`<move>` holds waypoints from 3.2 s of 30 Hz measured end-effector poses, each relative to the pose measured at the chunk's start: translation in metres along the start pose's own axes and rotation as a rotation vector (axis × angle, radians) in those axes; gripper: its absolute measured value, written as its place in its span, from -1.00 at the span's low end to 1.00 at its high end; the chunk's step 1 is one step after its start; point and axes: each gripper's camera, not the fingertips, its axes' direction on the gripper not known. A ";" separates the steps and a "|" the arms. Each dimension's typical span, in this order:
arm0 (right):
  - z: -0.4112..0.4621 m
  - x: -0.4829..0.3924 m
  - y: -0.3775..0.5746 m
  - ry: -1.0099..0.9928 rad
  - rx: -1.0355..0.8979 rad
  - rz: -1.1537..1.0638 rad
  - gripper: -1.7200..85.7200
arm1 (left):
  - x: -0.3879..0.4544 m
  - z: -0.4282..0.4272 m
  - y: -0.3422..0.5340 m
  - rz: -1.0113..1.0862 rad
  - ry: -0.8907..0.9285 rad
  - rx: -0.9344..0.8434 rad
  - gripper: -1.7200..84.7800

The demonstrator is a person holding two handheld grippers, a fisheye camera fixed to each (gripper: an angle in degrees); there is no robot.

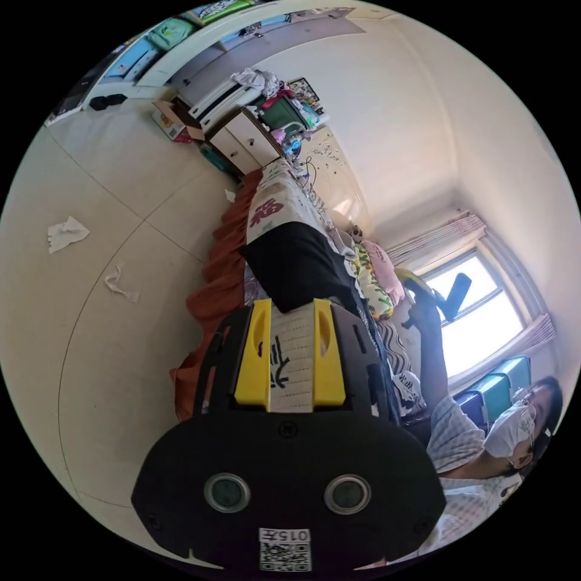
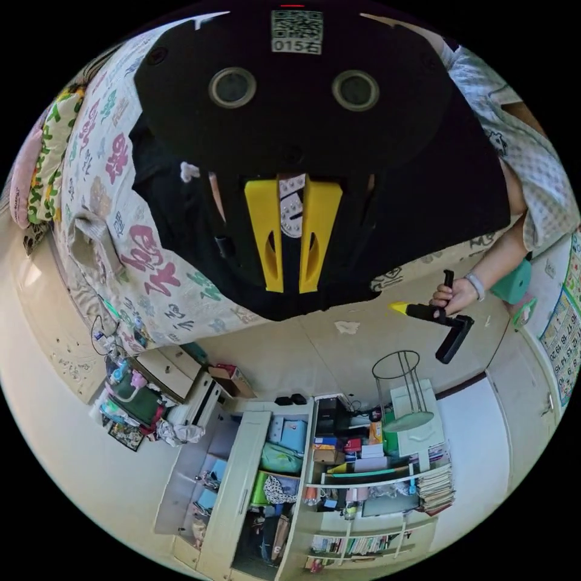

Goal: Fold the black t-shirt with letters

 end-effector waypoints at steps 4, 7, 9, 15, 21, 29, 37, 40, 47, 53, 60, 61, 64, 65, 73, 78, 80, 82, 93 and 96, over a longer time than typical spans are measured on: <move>0.090 -0.002 -0.087 0.064 -0.164 -0.044 -0.82 | -0.044 0.021 -0.013 0.009 0.143 -0.078 -0.70; 0.143 -0.002 -0.124 0.101 -0.293 -0.086 -0.79 | -0.067 0.052 -0.026 -0.007 0.264 -0.217 -0.69; 0.162 0.001 -0.139 0.132 -0.319 -0.089 -0.78 | -0.078 0.057 -0.031 -0.032 0.331 -0.201 -0.69; 0.203 0.029 -0.156 0.088 -0.428 -0.026 -0.80 | -0.087 0.067 -0.043 -0.025 0.360 -0.176 -0.72; 0.189 0.047 -0.145 0.022 -0.352 -0.045 -0.98 | -0.064 0.056 -0.048 0.022 0.321 -0.100 -0.92; 0.036 0.128 -0.011 -0.134 0.197 0.183 -0.97 | 0.137 0.008 -0.057 0.563 0.234 0.070 -0.96; 0.001 0.169 0.177 -0.196 -0.007 0.318 -0.78 | 0.264 0.083 0.019 0.902 0.050 -0.216 -0.79; 0.000 0.157 0.187 -0.182 -0.018 0.263 -0.76 | 0.289 0.089 0.026 0.946 0.004 -0.224 -0.78; 0.039 0.126 0.189 -0.198 -0.178 0.107 -0.79 | 0.364 0.161 0.055 1.196 -0.179 -0.502 -0.78; 0.015 0.129 0.199 -0.231 -0.109 0.114 -0.96 | 0.393 0.177 0.050 1.256 -0.200 -0.504 -0.87; 0.015 0.129 0.247 -0.344 -0.250 0.145 -0.87 | 0.396 0.177 0.028 1.167 -0.169 -0.600 -0.83; -0.002 0.136 0.257 -0.305 -0.201 0.158 -0.85 | 0.394 0.163 0.007 1.098 -0.123 -0.606 -0.82; -0.030 0.165 0.279 -0.043 -0.088 0.219 -0.83 | 0.399 0.141 -0.058 0.994 -0.172 -0.472 -0.77; -0.031 0.180 0.284 0.074 -0.071 0.265 -0.82 | 0.403 0.147 -0.087 0.959 -0.215 -0.434 -0.73; 0.017 0.272 0.292 0.251 -0.046 0.460 -0.71 | 0.419 0.324 -0.242 0.771 -0.226 -0.463 -0.68; 0.069 0.291 0.299 0.119 -0.177 0.490 -0.68 | 0.394 0.427 -0.278 0.738 -0.343 -0.495 -0.65; 0.063 0.278 0.308 0.126 -0.127 0.461 -0.73 | 0.372 0.443 -0.277 0.719 -0.337 -0.518 -0.68; 0.061 0.266 0.310 0.134 -0.111 0.427 -0.86 | 0.368 0.433 -0.282 0.695 -0.301 -0.487 -0.78; -0.041 0.171 0.327 0.309 0.071 0.356 -0.98 | 0.449 0.320 -0.266 0.811 -0.241 -0.220 -0.94; -0.113 0.120 0.345 0.275 0.154 0.319 -0.98 | 0.501 0.258 -0.238 0.883 -0.169 -0.170 -0.95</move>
